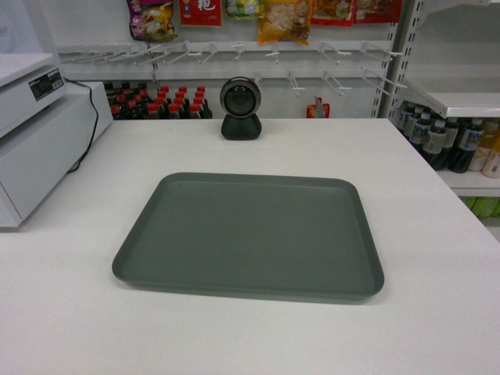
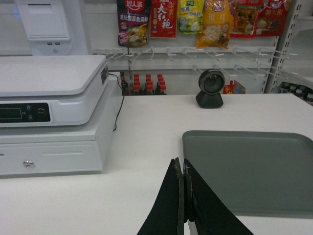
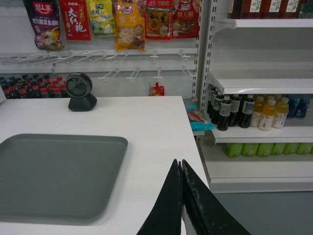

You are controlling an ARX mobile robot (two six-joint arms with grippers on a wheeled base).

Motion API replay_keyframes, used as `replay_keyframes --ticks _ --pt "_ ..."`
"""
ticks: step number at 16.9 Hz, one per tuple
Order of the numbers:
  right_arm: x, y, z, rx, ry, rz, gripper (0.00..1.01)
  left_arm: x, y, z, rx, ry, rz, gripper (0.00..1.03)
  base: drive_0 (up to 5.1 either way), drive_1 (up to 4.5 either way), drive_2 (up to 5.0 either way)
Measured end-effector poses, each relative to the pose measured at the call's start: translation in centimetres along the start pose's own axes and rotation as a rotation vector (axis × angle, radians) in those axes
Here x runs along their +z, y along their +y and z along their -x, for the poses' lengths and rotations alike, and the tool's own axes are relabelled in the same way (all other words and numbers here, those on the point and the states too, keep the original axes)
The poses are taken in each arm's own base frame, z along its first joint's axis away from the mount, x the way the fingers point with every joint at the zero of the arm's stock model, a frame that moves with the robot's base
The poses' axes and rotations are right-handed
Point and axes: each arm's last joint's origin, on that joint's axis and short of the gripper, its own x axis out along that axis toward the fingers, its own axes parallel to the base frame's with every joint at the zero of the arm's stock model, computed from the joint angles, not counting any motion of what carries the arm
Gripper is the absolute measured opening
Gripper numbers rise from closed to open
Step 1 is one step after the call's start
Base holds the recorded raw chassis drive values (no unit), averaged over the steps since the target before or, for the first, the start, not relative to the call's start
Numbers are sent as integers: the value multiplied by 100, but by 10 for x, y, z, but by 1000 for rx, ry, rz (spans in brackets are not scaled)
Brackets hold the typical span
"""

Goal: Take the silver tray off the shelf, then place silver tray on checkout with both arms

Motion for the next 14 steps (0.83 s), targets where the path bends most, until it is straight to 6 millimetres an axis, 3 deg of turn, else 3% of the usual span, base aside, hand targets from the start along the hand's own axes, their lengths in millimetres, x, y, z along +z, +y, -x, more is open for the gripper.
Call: replay_keyframes --ticks 14 --pt "-3 0 24 1 5 0 2 -4 0 18 -1 12 0 1 0 0 0"
